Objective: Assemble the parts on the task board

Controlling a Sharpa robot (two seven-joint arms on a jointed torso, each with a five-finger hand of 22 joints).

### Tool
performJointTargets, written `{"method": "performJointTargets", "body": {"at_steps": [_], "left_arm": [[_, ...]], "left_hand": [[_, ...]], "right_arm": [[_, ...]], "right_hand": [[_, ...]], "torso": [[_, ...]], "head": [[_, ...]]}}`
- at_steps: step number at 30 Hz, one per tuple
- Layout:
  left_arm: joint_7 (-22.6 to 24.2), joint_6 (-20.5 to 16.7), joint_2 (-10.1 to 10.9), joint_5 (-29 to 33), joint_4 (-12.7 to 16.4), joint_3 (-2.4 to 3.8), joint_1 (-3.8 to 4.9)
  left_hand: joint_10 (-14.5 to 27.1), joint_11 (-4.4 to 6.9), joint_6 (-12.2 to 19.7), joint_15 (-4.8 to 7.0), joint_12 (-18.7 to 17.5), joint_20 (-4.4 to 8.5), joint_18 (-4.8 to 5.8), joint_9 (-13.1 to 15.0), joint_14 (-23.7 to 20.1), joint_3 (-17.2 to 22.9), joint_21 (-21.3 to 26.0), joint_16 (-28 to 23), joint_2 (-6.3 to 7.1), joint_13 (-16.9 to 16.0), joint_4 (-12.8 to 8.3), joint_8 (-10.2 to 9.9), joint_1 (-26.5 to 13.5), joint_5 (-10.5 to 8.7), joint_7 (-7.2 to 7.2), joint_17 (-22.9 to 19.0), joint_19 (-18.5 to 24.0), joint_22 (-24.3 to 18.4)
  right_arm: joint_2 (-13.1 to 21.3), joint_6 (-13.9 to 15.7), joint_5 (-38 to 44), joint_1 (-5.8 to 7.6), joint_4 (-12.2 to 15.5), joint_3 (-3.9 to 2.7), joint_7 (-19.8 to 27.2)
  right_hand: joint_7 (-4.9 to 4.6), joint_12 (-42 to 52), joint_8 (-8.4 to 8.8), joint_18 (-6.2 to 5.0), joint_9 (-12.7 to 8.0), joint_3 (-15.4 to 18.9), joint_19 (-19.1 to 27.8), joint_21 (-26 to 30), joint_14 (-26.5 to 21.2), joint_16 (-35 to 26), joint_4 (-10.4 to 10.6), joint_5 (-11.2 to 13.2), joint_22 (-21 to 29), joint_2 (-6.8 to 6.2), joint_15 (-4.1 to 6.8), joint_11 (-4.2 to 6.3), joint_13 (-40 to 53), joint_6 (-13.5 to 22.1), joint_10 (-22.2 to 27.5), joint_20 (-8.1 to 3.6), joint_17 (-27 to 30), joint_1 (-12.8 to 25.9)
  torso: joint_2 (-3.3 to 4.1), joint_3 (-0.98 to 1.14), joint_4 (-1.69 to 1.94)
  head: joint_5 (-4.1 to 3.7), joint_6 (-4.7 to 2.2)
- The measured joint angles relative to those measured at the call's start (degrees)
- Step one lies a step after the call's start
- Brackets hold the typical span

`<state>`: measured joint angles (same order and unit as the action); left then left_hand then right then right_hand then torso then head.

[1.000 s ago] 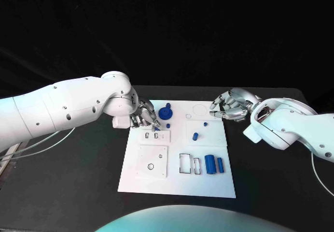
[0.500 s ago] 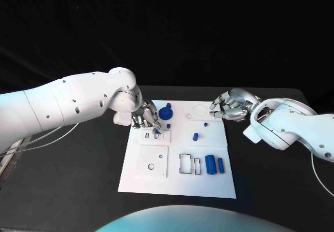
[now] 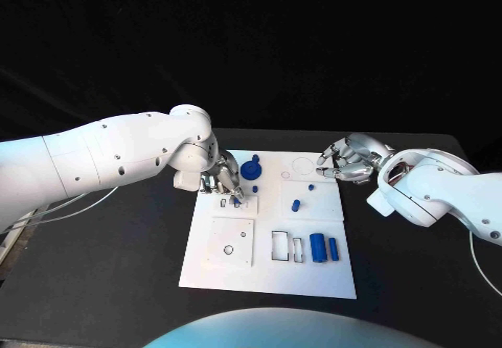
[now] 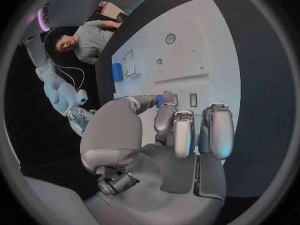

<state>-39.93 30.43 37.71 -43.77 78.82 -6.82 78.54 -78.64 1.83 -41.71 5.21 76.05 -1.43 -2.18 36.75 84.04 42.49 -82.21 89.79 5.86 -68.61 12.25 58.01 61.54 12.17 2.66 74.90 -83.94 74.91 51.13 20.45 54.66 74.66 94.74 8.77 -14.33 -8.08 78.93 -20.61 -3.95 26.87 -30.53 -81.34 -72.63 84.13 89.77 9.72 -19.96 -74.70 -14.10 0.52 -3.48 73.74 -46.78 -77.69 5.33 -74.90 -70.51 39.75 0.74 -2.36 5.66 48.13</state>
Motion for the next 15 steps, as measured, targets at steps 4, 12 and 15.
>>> {"method": "performJointTargets", "body": {"at_steps": [4,12,15], "left_arm": [[0.0,-0.5,0.2,-0.8,0.3,-0.49,-0.01],[0.0,-1.1,0.3,-1.5,0.4,-1.06,-0.05],[0.0,-1.2,0.3,-1.6,0.4,-1.19,-0.07]], "left_hand": [[0.0,0.00,0.0,0.00,0.0,0.00,0.00,0.0,0.0,0.0,0.0,0.0,0.00,-0.1,0.0,0.0,0.0,0.00,0.01,0.0,0.0,0.0],[-0.4,-0.01,-0.1,0.00,0.3,0.00,0.00,0.0,0.0,-0.4,0.0,0.0,-0.30,-0.5,-0.4,0.0,-0.3,0.98,0.11,0.0,0.0,0.0],[-0.4,-0.01,-0.3,0.00,0.3,0.00,0.00,0.0,0.0,-0.4,0.0,0.0,-0.45,-0.7,-0.4,0.0,-0.4,1.04,0.30,0.0,0.0,0.0]], "right_arm": [[0.0,0.0,0.0,-0.03,0.0,0.00,0.0],[-0.1,0.0,0.0,-0.07,0.0,0.00,0.0],[-0.1,0.0,0.0,-0.08,0.0,0.00,0.0]], "right_hand": [[0.00,0.0,0.00,0.00,0.0,0.0,0.0,0.0,0.0,0.0,0.0,0.0,0.0,0.00,0.00,0.00,0.0,0.0,0.0,0.00,0.0,0.0],[0.00,0.0,-0.06,0.00,0.0,0.0,0.0,0.0,0.0,0.0,0.0,0.0,0.0,0.00,0.00,0.00,0.0,0.0,0.0,0.00,0.0,0.0],[0.00,0.0,-0.23,0.00,0.0,0.0,0.0,0.0,0.0,0.0,0.0,0.0,0.0,0.00,0.00,0.00,0.0,0.0,0.0,0.00,0.0,0.0]], "torso": [[0.00,0.01,0.00],[0.03,0.01,-0.04],[0.07,0.00,-0.08]], "head": [[0.03,-0.01],[0.20,-0.01],[0.23,0.10]]}}
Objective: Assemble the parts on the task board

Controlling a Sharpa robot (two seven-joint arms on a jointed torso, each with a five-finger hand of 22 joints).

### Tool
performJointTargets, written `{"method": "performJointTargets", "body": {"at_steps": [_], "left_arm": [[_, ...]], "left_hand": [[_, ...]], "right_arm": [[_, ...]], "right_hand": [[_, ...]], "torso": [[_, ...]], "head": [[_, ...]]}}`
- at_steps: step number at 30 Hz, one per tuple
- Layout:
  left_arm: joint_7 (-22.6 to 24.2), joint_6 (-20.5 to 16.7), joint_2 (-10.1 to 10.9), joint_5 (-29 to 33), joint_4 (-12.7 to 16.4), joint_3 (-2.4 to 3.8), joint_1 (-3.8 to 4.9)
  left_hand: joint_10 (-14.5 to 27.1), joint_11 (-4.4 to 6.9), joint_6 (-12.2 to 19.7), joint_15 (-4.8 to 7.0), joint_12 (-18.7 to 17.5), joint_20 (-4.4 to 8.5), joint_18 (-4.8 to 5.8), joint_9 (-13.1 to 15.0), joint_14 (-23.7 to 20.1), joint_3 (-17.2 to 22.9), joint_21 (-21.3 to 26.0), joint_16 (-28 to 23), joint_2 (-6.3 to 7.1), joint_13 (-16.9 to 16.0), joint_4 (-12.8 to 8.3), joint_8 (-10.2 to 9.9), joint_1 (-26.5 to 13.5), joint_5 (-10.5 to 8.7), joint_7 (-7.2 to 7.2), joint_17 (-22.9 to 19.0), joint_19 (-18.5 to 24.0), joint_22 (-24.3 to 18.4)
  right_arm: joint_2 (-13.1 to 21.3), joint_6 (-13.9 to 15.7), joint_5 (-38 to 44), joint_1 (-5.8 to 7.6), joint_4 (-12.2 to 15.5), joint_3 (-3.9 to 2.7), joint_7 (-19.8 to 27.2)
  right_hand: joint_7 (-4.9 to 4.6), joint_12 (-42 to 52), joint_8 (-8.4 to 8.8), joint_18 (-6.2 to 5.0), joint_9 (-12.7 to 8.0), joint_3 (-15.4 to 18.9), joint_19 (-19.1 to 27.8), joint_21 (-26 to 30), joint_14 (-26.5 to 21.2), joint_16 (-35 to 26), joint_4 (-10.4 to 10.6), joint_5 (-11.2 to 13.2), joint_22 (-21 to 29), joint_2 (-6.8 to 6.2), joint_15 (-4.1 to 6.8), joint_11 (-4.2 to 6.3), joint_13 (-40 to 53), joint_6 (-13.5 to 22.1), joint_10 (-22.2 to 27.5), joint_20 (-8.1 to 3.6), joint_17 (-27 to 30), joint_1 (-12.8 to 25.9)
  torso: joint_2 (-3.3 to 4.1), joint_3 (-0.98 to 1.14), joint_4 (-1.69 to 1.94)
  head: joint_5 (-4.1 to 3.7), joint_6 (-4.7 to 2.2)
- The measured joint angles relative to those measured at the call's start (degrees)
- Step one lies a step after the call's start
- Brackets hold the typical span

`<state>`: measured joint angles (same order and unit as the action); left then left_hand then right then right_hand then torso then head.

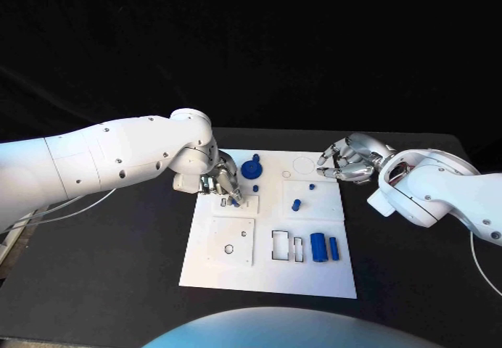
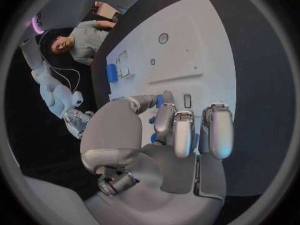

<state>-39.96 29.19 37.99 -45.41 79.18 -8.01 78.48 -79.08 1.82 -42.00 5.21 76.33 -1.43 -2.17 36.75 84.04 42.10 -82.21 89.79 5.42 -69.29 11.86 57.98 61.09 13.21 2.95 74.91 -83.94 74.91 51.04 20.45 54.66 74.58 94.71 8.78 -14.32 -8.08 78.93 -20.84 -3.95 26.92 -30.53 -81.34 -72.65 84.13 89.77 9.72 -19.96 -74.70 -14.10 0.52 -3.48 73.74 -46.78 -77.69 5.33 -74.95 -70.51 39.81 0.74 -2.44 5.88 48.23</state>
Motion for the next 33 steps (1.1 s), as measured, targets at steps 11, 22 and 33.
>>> {"method": "performJointTargets", "body": {"at_steps": [11,22,33], "left_arm": [[0.0,-1.5,-0.2,-0.2,-0.4,-0.42,-0.08],[0.0,-2.3,-0.4,-0.4,-0.4,-0.46,-0.11],[0.0,-2.1,-0.4,-0.2,-0.4,-0.47,-0.21]], "left_hand": [[-0.2,-0.19,0.0,0.00,0.2,0.00,0.00,0.0,0.0,0.0,0.0,0.0,0.00,-0.2,0.0,0.0,0.0,0.00,0.01,0.0,0.0,0.0],[-0.4,0.01,-0.1,0.00,0.2,0.00,0.00,0.0,0.0,0.0,0.0,0.0,-0.21,-0.3,0.0,0.0,-0.2,-0.02,0.13,0.0,0.0,0.0],[-0.4,0.01,-0.2,0.00,0.2,0.00,0.00,-0.1,0.0,-0.2,0.0,0.0,-0.20,-0.2,-0.2,-0.2,-0.3,0.34,0.22,0.0,0.0,0.0]], "right_arm": [[0.0,0.0,0.0,-0.02,0.0,0.00,0.0],[0.1,0.0,0.0,-0.02,0.1,0.00,0.0],[0.1,0.0,0.0,-0.02,0.0,0.00,0.0]], "right_hand": [[0.00,0.0,0.00,0.00,0.0,-0.2,0.0,0.0,0.0,0.0,0.0,0.0,0.0,0.00,0.00,0.00,0.0,0.0,0.0,0.00,0.0,0.0],[0.00,0.0,0.00,0.00,0.0,-0.3,0.0,0.0,0.0,0.0,0.0,0.0,0.0,0.00,0.00,0.00,0.0,0.0,0.0,0.00,0.0,0.0],[0.00,0.0,0.00,0.00,0.1,-0.3,0.0,0.0,0.0,0.0,0.0,-0.2,0.0,0.00,0.00,0.00,0.0,0.0,0.0,0.00,0.0,0.0]], "torso": [[0.01,0.00,0.01],[0.01,0.01,0.01],[-0.03,-0.01,0.03]], "head": [[0.06,0.11],[0.02,0.38],[0.30,0.41]]}}
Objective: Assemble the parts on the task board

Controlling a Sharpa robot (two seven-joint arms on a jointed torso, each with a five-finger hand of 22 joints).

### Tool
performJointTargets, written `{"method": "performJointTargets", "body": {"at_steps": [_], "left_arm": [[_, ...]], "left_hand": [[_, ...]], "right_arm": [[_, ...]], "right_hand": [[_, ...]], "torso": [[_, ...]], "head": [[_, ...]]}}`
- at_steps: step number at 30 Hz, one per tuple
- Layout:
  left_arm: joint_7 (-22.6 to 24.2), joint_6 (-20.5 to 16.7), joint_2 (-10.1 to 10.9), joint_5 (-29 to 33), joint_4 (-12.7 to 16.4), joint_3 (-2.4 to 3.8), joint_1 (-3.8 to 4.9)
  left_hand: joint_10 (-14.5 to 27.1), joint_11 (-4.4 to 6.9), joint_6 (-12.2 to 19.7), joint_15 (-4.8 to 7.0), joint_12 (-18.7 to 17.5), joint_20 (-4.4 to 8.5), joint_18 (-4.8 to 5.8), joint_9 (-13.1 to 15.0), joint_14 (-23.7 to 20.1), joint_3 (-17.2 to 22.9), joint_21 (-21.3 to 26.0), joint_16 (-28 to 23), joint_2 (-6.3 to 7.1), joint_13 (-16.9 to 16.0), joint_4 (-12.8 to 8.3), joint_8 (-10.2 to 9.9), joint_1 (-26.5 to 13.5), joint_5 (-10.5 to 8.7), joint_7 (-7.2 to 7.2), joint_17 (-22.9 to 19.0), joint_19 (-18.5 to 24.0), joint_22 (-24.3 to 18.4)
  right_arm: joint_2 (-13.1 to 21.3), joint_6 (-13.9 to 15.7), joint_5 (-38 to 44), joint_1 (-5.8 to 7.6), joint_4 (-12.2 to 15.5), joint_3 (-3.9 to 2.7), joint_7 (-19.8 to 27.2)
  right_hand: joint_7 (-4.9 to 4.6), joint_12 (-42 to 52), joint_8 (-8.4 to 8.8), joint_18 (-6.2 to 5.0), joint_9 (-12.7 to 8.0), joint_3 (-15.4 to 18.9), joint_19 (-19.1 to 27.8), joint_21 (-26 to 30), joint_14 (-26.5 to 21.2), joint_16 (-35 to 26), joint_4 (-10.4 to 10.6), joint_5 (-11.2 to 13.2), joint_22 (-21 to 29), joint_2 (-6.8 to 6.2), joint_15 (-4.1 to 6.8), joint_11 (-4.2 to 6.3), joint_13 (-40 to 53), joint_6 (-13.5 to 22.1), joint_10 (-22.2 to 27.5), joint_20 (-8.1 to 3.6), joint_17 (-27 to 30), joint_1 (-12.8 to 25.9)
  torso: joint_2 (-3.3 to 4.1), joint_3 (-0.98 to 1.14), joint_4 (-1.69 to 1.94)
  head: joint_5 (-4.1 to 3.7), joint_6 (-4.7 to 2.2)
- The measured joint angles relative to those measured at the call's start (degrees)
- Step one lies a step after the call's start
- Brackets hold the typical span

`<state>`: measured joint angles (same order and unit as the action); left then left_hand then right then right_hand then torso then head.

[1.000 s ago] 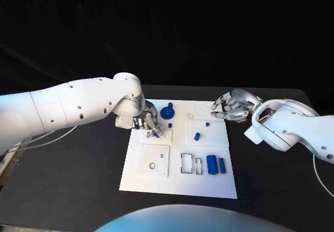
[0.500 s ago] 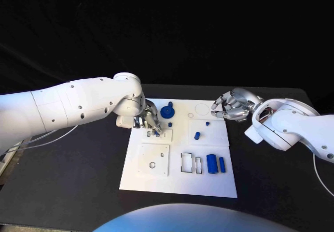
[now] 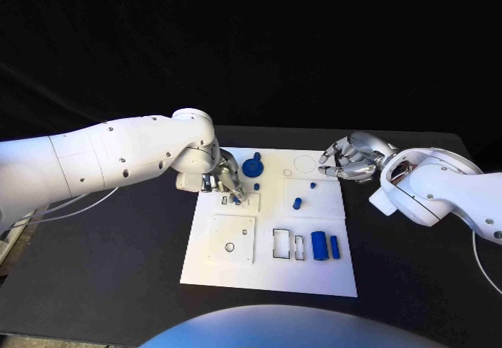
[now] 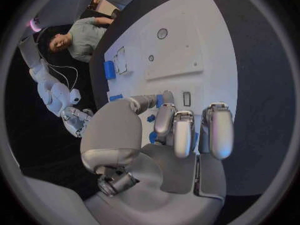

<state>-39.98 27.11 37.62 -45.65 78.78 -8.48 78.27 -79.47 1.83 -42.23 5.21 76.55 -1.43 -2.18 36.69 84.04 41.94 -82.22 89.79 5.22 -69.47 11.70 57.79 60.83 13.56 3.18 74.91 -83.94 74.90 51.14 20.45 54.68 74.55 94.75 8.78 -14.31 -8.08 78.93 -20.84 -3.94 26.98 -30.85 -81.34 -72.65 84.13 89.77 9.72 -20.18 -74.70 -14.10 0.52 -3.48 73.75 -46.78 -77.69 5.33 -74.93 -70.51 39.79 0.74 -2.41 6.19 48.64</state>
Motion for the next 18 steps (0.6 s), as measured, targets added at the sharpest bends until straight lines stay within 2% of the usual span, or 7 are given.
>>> {"method": "performJointTargets", "body": {"at_steps": [11,14,15,17,18], "left_arm": [[0.0,0.4,0.0,0.0,0.0,0.01,-0.13],[0.0,0.5,0.0,0.0,0.0,0.01,-0.16],[0.0,0.5,0.0,0.0,0.0,0.01,-0.16],[0.0,0.5,0.0,0.0,0.0,0.01,-0.17],[0.0,0.6,0.0,-0.1,0.0,0.02,-0.17]], "left_hand": [[0.0,0.00,-0.1,0.00,0.0,0.00,0.00,0.0,0.0,0.0,0.0,0.0,0.01,0.1,0.0,-0.1,-0.5,0.18,0.09,0.0,0.0,0.0],[0.0,0.00,-0.1,0.00,0.0,0.00,0.00,0.0,0.0,0.0,0.0,0.0,0.08,0.1,0.0,-0.1,-0.7,0.18,0.09,0.0,0.0,0.0],[0.0,0.00,-0.1,0.00,0.0,0.00,0.00,0.0,0.0,0.0,0.0,0.0,0.10,0.1,0.0,-0.1,-0.7,0.18,0.09,0.0,0.0,0.0],[0.0,0.00,-0.1,0.00,0.0,0.00,-0.01,0.0,0.0,0.0,0.0,0.0,0.14,0.1,0.0,-0.1,-0.8,0.18,0.10,0.0,0.0,0.0],[0.0,0.00,-0.1,0.00,0.0,0.00,0.00,0.0,0.0,0.0,0.0,0.0,0.14,0.1,0.0,-0.1,-0.8,0.18,0.10,0.0,0.0,0.0]], "right_arm": [[-0.1,0.1,0.0,0.00,-0.1,0.00,0.1],[-0.1,0.3,-0.1,-0.01,-0.2,0.00,0.4],[-0.1,0.4,-0.2,-0.01,-0.3,0.00,0.5],[-0.2,0.6,-0.3,-0.01,-0.3,0.01,0.8],[-0.2,0.8,-0.4,-0.01,-0.4,0.01,1.0]], "right_hand": [[0.00,-0.8,-0.03,-0.01,0.0,0.0,0.6,1.3,0.0,-0.1,0.0,0.0,0.9,0.00,0.00,0.39,-1.3,0.0,0.9,-0.26,0.0,0.0],[0.11,-5.0,-0.93,-1.96,0.5,-1.0,3.8,7.1,-0.3,-2.1,-0.1,0.0,5.4,0.00,0.28,0.53,-6.7,-0.1,4.9,-0.36,0.0,0.0],[0.19,-6.5,-1.29,-2.23,0.7,-1.3,5.0,9.5,-0.3,-3.1,-0.3,0.0,7.3,0.00,0.36,0.57,-8.6,-0.2,6.2,-0.42,0.0,0.0],[0.45,-11.5,-1.79,-4.07,1.1,-2.1,9.3,17.6,-0.1,-6.7,-0.5,0.0,13.6,-0.01,0.53,0.58,-14.8,0.2,10.3,-0.44,1.1,0.0],[0.31,-15.0,-2.00,-5.00,1.3,-2.5,12.1,22.8,-0.4,-9.1,-0.7,0.0,17.5,-0.18,0.72,0.54,-18.9,0.5,13.0,-0.43,3.4,0.2]], "torso": [[0.01,-0.04,0.01],[0.01,-0.04,0.02],[0.01,-0.04,0.02],[0.01,-0.03,0.02],[0.01,-0.03,0.01]], "head": [[0.00,0.17],[-0.01,0.18],[-0.03,0.18],[-0.03,0.19],[-0.03,0.19]]}}
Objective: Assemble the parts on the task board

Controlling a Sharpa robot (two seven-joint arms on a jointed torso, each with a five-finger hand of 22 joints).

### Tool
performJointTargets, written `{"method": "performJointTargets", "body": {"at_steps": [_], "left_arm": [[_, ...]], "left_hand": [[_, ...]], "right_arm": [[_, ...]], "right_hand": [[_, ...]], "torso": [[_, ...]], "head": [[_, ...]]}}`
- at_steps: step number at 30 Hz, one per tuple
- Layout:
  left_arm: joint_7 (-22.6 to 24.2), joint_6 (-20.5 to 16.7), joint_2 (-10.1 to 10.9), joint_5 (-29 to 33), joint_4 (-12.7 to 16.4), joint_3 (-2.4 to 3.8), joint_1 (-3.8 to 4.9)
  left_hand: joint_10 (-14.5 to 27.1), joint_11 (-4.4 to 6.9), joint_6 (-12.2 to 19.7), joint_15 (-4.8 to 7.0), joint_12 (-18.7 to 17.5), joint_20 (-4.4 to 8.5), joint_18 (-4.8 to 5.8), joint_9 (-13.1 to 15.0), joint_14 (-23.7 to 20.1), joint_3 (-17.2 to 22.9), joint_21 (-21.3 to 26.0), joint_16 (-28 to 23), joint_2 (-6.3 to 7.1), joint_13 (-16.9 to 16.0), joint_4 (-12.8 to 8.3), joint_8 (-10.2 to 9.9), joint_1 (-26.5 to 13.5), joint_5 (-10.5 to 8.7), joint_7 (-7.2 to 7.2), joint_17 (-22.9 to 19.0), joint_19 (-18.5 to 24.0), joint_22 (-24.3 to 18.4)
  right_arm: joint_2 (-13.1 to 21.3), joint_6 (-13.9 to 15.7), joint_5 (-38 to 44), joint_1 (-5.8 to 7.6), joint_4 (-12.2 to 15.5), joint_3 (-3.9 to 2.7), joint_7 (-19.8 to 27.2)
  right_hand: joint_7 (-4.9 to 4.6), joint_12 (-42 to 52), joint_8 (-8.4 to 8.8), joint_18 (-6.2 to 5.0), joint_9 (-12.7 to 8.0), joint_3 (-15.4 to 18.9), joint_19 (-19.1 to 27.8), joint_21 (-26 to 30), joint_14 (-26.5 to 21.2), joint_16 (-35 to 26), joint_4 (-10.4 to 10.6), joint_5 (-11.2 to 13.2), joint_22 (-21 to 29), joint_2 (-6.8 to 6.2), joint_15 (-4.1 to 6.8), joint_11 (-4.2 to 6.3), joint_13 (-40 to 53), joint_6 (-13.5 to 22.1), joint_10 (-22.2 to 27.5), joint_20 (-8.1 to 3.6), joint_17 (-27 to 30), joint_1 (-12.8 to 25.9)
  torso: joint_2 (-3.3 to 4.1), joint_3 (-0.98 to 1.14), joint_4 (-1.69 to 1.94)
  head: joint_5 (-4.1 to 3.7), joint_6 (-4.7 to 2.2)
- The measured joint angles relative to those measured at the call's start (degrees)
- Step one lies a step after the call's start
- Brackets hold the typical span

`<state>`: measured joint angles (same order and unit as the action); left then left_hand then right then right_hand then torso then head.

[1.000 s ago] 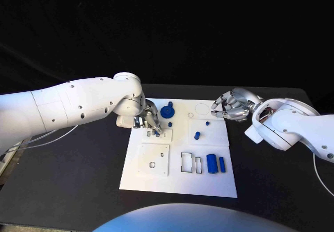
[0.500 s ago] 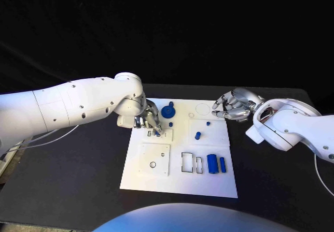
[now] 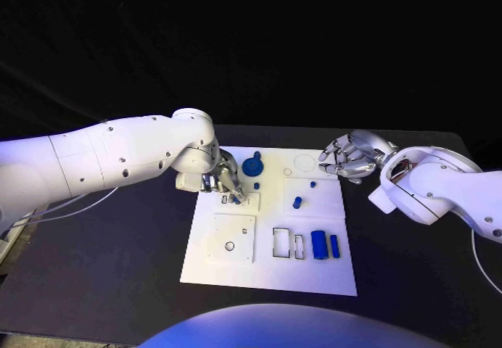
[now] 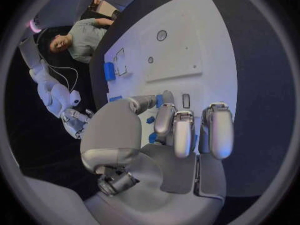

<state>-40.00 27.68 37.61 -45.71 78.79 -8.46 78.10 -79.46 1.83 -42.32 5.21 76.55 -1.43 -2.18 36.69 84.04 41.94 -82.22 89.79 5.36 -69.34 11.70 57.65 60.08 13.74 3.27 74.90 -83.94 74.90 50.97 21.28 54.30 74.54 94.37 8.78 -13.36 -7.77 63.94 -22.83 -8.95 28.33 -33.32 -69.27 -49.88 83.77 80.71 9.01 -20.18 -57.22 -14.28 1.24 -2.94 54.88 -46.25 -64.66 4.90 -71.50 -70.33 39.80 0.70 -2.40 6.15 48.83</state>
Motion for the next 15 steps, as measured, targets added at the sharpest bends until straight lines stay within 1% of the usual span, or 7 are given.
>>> {"method": "performJointTargets", "body": {"at_steps": [1,2,6,9,12,14,15], "left_arm": [[0.0,0.0,0.0,0.0,0.0,0.00,0.00],[0.0,0.1,0.0,0.0,0.0,0.01,-0.01],[0.0,0.2,0.0,0.0,0.0,0.01,-0.02],[0.0,0.2,0.0,0.0,0.0,0.02,-0.02],[0.0,0.2,0.0,0.0,0.0,0.02,-0.04],[0.0,0.2,0.0,0.0,0.0,0.02,-0.05],[0.0,0.2,0.0,0.0,-0.1,0.02,-0.06]], "left_hand": [[0.0,0.00,0.0,0.00,0.0,0.00,0.00,0.0,0.0,0.0,0.0,0.0,0.00,0.0,0.0,0.0,0.0,0.00,0.00,0.0,0.0,0.0],[0.0,0.00,0.0,0.00,0.0,0.00,0.00,0.0,0.0,0.0,0.0,0.0,0.00,0.0,0.0,0.0,0.0,0.00,0.00,0.0,0.0,0.0],[0.0,0.00,0.0,0.00,0.0,0.00,0.00,0.0,0.0,0.0,0.0,0.0,0.00,0.0,0.0,0.0,0.0,0.00,0.00,0.0,0.0,0.0],[0.0,0.00,0.0,0.00,0.0,0.00,0.00,0.0,0.0,0.0,0.0,0.0,-0.01,0.0,0.0,0.0,0.0,0.00,0.01,0.0,0.0,0.0],[0.0,0.00,0.0,0.00,0.0,0.00,0.00,0.0,0.0,0.0,0.0,0.0,-0.01,0.0,0.0,0.0,0.0,-0.02,0.01,0.0,0.0,0.0],[0.0,0.00,0.0,0.00,0.0,0.00,0.00,0.0,0.0,0.0,0.0,0.0,-0.01,0.0,0.0,0.0,0.0,-0.02,0.01,0.0,0.0,0.0],[0.0,0.00,0.0,0.00,0.0,0.00,0.00,0.0,0.0,0.0,0.0,0.0,-0.01,0.0,0.0,0.0,0.0,-0.01,0.01,0.0,0.0,0.0]], "right_arm": [[0.0,0.3,-0.2,0.00,-0.1,0.00,0.3],[0.0,0.5,-0.4,0.00,-0.1,0.00,0.5],[-0.1,1.6,-1.4,0.00,-0.4,0.00,1.5],[-0.1,2.3,-2.3,0.00,-0.7,0.00,2.3],[-0.2,2.7,-3.2,0.00,-1.0,0.00,3.0],[-0.2,2.9,-3.8,0.00,-1.1,0.01,3.5],[-0.3,3.0,-4.1,0.00,-1.1,0.01,3.7]], "right_hand": [[-0.04,-4.0,-0.25,-0.88,0.2,-0.5,2.7,5.1,-1.4,-2.7,-0.2,0.0,3.8,-0.07,-0.11,-0.11,-4.7,0.5,2.9,0.10,3.2,0.1],[-0.16,-7.3,-0.48,-1.21,0.4,-1.0,4.2,8.1,-3.1,-5.8,-0.3,0.0,6.0,-0.31,-0.22,-0.23,-8.4,0.8,5.2,0.23,6.9,0.3],[-1.04,-17.4,-1.12,-1.23,0.8,-2.5,7.6,16.7,-12.8,-26.0,-1.2,0.0,12.0,-0.65,-1.33,-0.89,-17.8,2.1,8.2,1.04,27.7,0.7],[-1.58,-23.5,-1.55,-1.23,0.8,-3.0,8.4,22.3,-14.4,-36.8,-1.7,0.0,16.5,-1.03,-1.96,-1.38,-23.3,2.6,8.7,1.66,32.7,1.0],[-1.91,-27.7,-1.56,-1.23,0.6,-3.3,9.0,25.9,-15.1,-43.1,-2.0,0.0,19.5,-0.61,-2.67,-2.21,-27.0,2.9,9.1,2.28,34.0,1.5],[-1.95,-29.7,-1.56,-1.23,0.3,-3.3,9.2,27.7,-15.2,-46.2,-2.1,0.0,21.1,-0.45,-2.77,-2.48,-28.9,3.0,9.4,2.50,34.1,1.6],[-1.96,-30.7,-1.56,-1.22,0.1,-3.3,9.5,28.7,-15.6,-47.8,-2.4,0.0,21.9,-0.34,-3.20,-2.61,-29.9,3.0,9.5,2.80,34.2,1.7]], "torso": [[0.00,-0.01,0.00],[0.00,-0.01,0.00],[-0.01,0.00,-0.01],[-0.01,0.00,-0.01],[-0.02,-0.01,-0.02],[-0.04,0.01,-0.02],[-0.05,0.02,-0.03]], "head": [[-0.01,0.00],[-0.01,0.00],[0.00,0.04],[0.04,0.05],[0.09,-0.02],[0.13,-0.09],[0.14,-0.10]]}}
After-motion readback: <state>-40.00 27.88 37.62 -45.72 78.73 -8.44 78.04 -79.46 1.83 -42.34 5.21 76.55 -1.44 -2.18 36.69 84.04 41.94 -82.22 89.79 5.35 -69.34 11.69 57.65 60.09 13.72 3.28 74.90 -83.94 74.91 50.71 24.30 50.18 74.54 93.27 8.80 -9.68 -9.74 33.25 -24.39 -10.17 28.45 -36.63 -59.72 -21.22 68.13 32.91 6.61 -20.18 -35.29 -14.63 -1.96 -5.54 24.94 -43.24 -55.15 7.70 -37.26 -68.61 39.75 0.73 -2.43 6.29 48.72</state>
